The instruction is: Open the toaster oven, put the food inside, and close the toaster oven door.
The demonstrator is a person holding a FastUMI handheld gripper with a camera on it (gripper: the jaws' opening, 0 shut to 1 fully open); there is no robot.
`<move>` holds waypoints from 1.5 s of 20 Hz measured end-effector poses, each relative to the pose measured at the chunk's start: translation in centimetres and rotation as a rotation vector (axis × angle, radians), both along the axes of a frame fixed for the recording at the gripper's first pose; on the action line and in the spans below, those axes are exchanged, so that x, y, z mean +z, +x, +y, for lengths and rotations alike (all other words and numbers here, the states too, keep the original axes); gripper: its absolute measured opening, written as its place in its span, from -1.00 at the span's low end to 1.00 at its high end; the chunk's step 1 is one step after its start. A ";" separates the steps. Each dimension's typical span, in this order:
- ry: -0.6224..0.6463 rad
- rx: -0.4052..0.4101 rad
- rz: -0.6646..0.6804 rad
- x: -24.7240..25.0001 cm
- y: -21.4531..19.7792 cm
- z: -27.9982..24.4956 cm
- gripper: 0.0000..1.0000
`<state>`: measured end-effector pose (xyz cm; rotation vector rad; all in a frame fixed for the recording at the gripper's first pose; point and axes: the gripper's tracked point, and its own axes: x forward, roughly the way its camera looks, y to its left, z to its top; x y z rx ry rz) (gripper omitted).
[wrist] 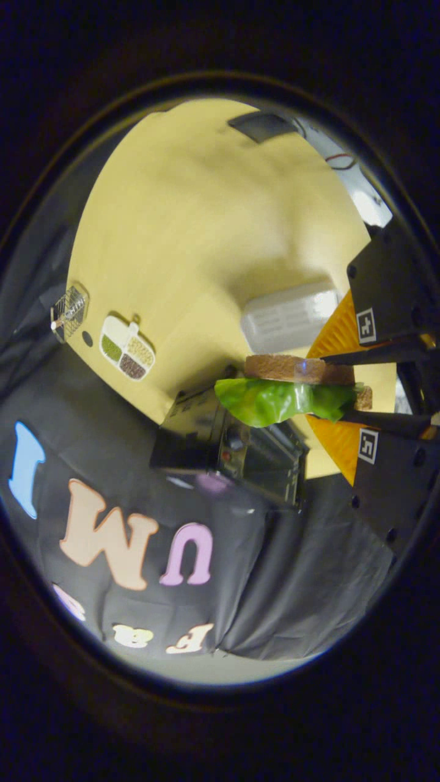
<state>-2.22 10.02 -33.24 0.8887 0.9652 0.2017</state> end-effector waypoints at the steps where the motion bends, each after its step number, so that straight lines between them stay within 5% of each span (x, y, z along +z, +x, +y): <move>1: 0.036 -0.030 -0.019 0.3 -0.1 1.3 -0.28; 7: 0.228 -0.135 -0.079 -0.7 -0.1 10.0 -0.28; 14: 0.329 -0.193 -0.110 -2.7 4.3 18.5 -0.28; 22: 0.282 -0.244 -0.122 -5.5 9.5 22.2 -0.28; 30: 0.100 -0.236 -0.197 -6.8 13.1 22.5 -0.28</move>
